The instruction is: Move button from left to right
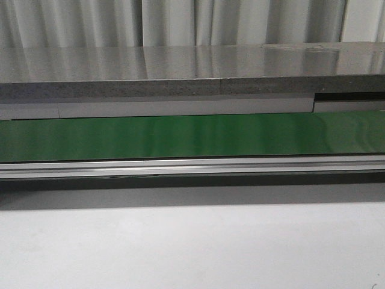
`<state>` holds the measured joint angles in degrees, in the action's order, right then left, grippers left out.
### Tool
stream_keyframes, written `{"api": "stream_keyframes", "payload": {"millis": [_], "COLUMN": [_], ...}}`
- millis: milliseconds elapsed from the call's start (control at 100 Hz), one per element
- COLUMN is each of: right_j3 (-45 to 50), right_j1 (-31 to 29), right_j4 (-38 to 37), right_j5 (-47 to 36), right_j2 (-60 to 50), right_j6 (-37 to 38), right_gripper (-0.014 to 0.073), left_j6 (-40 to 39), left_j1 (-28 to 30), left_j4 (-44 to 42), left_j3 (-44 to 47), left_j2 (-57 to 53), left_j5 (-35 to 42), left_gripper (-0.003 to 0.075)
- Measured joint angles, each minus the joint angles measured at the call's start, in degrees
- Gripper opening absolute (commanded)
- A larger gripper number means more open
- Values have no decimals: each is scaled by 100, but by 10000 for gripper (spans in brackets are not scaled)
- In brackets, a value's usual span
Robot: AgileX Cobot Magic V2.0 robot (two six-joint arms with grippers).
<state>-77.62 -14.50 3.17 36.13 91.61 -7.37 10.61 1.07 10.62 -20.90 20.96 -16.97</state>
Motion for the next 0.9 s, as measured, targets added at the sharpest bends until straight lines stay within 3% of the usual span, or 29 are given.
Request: {"api": "stream_keyframes", "payload": {"millis": [330,620,900], "right_j3": [658,2320,3940], "right_j1": [917,1309,1331], "right_j4": [314,518,529], "right_j5": [-491,-1287,-1693], "right_j2": [-1240,-2742,-4609], "right_j6": [0,0,0], "right_gripper": [528,528,528], "left_j6": [0,0,0], "left_j1": [0,0,0], "left_j4": [0,0,0], "left_j3": [0,0,0], "left_j2": [0,0,0], "left_j5": [0,0,0], "left_gripper": [-21,-21,-21]}}
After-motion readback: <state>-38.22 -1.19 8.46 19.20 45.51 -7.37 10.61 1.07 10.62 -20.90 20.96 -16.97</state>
